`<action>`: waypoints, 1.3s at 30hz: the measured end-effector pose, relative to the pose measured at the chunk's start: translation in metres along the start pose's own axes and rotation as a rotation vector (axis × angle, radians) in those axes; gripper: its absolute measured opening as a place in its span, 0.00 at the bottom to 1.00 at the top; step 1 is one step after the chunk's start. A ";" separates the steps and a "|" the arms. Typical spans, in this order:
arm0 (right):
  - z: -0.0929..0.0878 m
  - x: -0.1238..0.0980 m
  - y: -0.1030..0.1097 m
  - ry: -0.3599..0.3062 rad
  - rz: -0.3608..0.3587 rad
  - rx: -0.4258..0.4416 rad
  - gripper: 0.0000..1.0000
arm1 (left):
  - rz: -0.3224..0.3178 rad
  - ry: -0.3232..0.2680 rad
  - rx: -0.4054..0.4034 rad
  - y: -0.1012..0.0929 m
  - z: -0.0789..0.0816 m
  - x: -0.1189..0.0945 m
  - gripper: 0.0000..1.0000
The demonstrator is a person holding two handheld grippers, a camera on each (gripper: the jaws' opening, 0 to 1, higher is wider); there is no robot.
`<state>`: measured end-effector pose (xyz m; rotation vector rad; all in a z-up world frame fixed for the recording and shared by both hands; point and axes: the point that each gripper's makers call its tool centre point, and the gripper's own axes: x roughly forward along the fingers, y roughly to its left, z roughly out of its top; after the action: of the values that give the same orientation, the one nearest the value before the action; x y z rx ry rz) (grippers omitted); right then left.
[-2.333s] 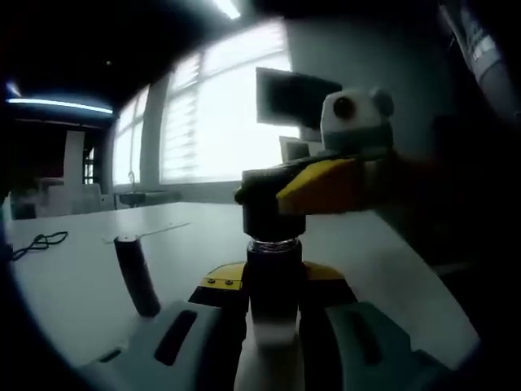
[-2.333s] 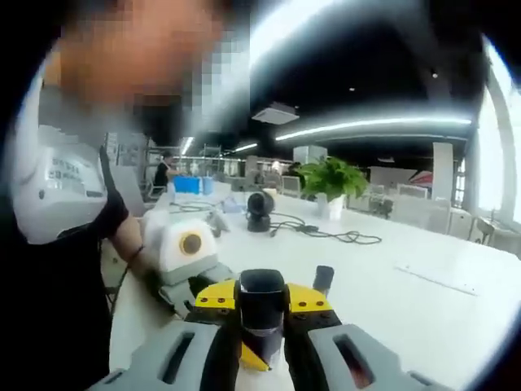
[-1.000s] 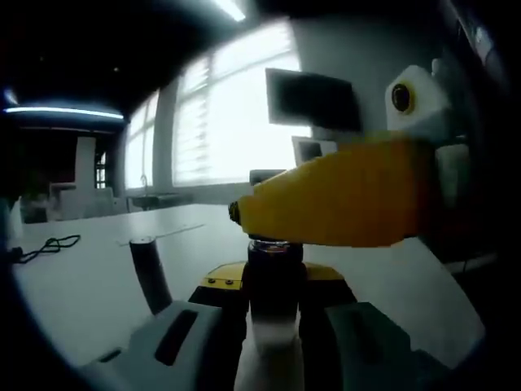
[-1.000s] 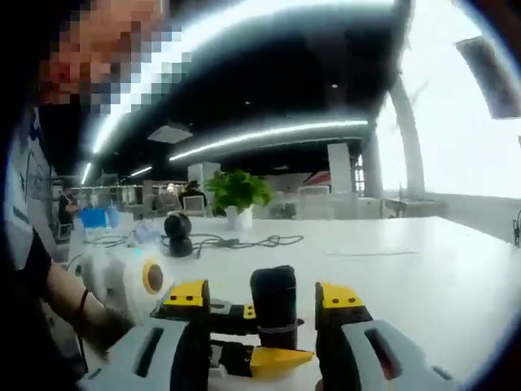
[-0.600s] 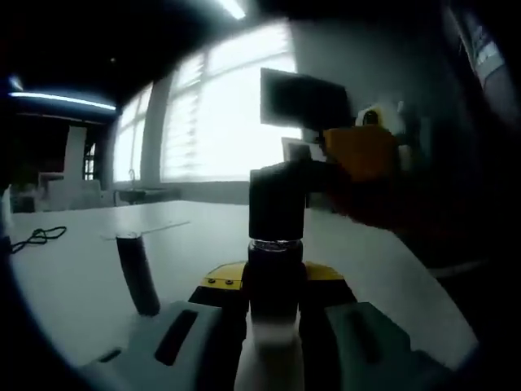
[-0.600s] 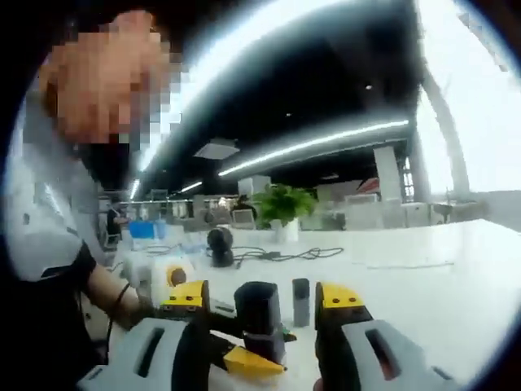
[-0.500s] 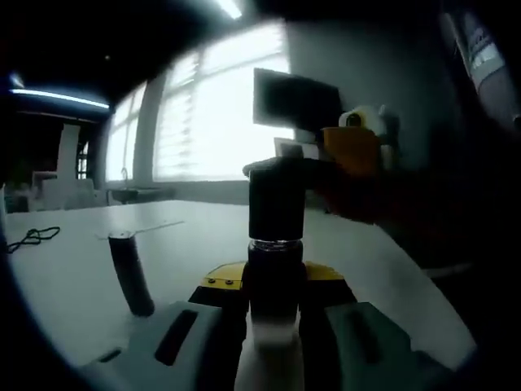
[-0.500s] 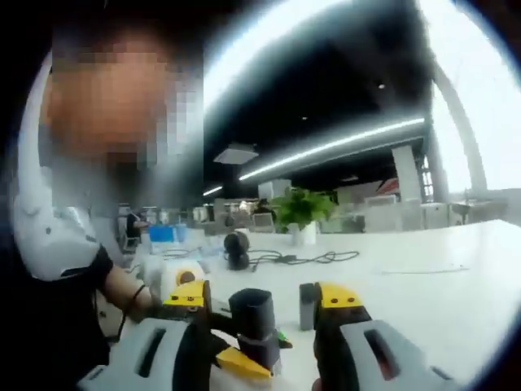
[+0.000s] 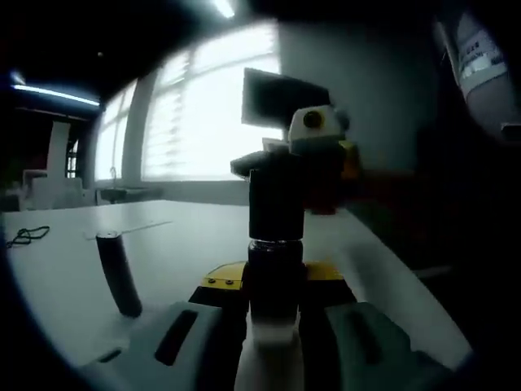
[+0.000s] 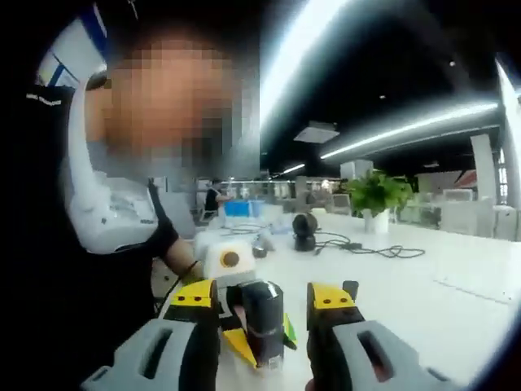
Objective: Pick up cosmetic bottle twist off cap place on table pick up cap screw tight cap place on table
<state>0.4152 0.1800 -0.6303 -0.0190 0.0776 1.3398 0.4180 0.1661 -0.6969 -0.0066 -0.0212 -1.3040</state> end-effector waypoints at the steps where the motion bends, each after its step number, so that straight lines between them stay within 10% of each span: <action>1: -0.002 0.002 -0.001 0.011 0.010 -0.024 0.36 | -0.006 0.001 -0.005 -0.001 0.000 0.000 0.14; 15: -0.015 0.016 0.006 0.044 0.141 0.010 0.26 | -0.049 0.000 -0.014 -0.009 0.000 0.000 0.14; 39: -0.015 0.020 -0.001 0.067 -0.049 -0.047 0.14 | -0.014 0.003 -0.013 -0.005 -0.001 -0.001 0.14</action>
<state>0.4200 0.1983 -0.6468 -0.1048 0.1020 1.2918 0.4128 0.1661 -0.6981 -0.0160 -0.0102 -1.3182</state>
